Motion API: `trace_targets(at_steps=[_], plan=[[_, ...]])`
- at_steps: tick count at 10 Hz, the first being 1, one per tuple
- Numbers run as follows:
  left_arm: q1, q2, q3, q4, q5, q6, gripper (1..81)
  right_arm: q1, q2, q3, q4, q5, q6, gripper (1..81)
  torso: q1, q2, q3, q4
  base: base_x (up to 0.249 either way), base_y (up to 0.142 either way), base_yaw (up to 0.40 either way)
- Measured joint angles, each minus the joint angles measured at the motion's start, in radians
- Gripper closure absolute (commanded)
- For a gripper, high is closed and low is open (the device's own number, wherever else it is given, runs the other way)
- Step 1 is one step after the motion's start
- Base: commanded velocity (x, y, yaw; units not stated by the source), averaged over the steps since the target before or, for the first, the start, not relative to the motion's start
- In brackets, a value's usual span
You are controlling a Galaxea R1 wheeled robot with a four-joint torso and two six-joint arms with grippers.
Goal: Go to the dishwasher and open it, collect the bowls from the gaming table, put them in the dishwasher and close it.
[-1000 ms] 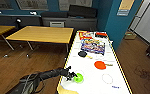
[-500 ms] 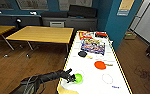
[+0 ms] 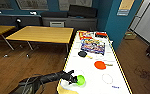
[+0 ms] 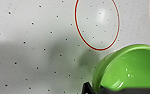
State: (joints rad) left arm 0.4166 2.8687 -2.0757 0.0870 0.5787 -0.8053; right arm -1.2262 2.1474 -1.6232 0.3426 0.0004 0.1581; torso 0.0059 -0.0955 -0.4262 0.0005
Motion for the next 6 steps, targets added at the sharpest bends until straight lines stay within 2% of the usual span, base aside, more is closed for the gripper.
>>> trace_targets(at_steps=[3,6], plan=[[-0.061,-0.117,0.187,0.01,0.004,-0.002,81.1,0.001,-0.014,0.019,0.0,0.0,-0.002,81.1,0.0,0.0,0.0,0.0,0.0,0.0,0.0],[-0.087,-0.32,0.466,0.022,0.005,-0.002,81.1,-0.018,-0.054,0.057,-0.015,0.0,-0.014,81.1,0.0,0.0,0.0,0.0,0.0,0.0,0.0]])
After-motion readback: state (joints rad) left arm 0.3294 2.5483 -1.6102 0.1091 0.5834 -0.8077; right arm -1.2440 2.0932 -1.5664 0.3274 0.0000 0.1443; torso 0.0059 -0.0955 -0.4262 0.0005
